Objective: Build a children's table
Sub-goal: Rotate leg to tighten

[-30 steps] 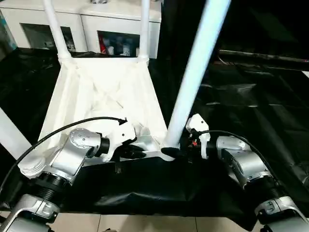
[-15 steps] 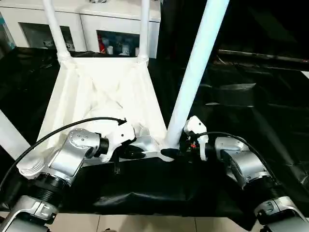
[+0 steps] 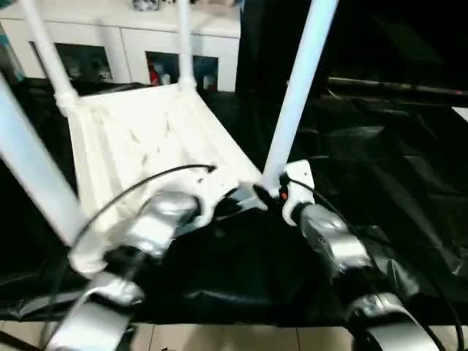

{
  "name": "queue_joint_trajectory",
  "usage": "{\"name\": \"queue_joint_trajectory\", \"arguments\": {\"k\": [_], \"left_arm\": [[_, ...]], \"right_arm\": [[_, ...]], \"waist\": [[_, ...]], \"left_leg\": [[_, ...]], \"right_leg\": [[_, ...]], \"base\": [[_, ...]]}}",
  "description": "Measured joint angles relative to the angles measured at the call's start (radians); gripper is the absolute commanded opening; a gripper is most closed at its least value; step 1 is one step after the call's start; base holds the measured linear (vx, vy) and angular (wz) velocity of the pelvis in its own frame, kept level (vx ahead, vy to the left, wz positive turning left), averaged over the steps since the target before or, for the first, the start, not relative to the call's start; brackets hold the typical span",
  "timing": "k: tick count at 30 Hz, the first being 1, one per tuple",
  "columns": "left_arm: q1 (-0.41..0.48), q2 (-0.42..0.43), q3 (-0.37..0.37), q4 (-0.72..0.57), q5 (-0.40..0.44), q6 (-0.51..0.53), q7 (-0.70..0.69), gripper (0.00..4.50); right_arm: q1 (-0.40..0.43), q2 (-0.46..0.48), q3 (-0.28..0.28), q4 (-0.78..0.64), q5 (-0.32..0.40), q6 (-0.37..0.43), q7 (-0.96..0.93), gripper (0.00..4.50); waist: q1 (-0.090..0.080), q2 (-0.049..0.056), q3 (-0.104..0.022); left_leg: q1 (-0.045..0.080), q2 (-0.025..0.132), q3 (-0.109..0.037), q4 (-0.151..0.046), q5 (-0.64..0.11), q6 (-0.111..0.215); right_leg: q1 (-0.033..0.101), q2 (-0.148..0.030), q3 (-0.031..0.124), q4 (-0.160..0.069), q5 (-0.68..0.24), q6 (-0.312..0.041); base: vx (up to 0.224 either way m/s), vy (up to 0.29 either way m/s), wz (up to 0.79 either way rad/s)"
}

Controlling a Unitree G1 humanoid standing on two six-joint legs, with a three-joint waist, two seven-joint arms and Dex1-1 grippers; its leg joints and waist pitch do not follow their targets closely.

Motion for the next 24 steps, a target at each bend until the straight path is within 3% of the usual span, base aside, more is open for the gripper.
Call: {"name": "queue_joint_trajectory", "arguments": {"k": [1,3,6,8,11,15,20,24], "left_arm": [[-0.003,-0.002,-0.001,0.008,0.004,-0.006,0.001,0.00],[-0.004,-0.002,0.003,0.013,0.006,-0.015,0.003,0.00],[-0.004,0.003,0.003,0.014,0.006,-0.023,0.001,0.00],[-0.004,0.012,0.004,0.012,-0.001,-0.026,-0.011,0.00],[0.012,0.056,0.008,-0.006,-0.013,-0.049,-0.055,0.00],[0.082,0.153,0.018,-0.098,-0.057,-0.089,-0.202,0.00],[0.138,0.236,0.022,-0.181,-0.106,-0.090,-0.347,0.00],[0.154,0.264,0.022,-0.202,-0.129,-0.089,-0.400,0.00]], "right_arm": [[-0.010,0.002,-0.001,0.013,0.000,-0.003,-0.005,2.72],[-0.012,0.005,-0.007,0.018,0.002,-0.006,-0.005,3.28],[-0.011,0.007,-0.011,0.021,0.001,-0.018,0.018,3.47],[-0.011,-0.003,-0.011,0.021,0.004,-0.020,0.055,3.85],[-0.007,-0.047,0.011,0.004,0.021,-0.012,0.198,3.90],[0.045,-0.172,0.095,-0.114,0.038,0.016,0.476,3.90],[0.068,-0.257,0.165,-0.194,0.045,0.030,0.663,3.90],[0.069,-0.278,0.175,-0.208,0.047,0.035,0.730,3.90]], "waist": [[-0.002,0.001,0.000],[-0.001,0.000,0.000],[-0.002,0.000,0.000],[-0.004,0.000,0.000],[-0.007,0.000,0.000],[-0.007,0.004,0.001],[-0.005,0.004,0.002],[-0.005,0.003,0.003]], "left_leg": [[0.000,0.000,0.000,0.000,0.000,0.000],[0.000,0.000,0.000,0.000,0.000,0.000],[-0.001,0.000,0.000,0.000,0.000,0.000],[-0.001,0.000,0.000,0.000,0.000,0.000],[-0.002,0.001,0.000,-0.001,0.000,0.000],[-0.002,0.001,0.000,-0.004,0.000,0.000],[-0.003,0.001,0.000,-0.004,-0.001,0.001],[-0.003,0.001,0.000,-0.004,-0.001,0.002]], "right_leg": [[0.000,0.000,0.000,0.000,0.000,0.000],[0.000,0.000,0.000,0.000,0.000,0.000],[0.000,0.000,0.000,0.000,0.000,0.001],[-0.001,0.000,0.000,0.000,0.000,0.001],[-0.002,0.001,0.000,0.000,0.000,0.001],[-0.004,0.002,-0.001,0.000,0.000,-0.002],[-0.004,0.001,-0.001,-0.003,0.000,-0.003],[-0.004,0.001,-0.001,-0.003,0.000,-0.003]], "base": [[0.000,0.000,0.00],[0.000,0.000,0.00],[0.000,0.000,0.00],[0.000,0.000,0.00],[0.000,0.000,0.00],[0.000,0.000,0.00],[0.000,0.000,0.00],[0.000,0.000,0.00]]}}
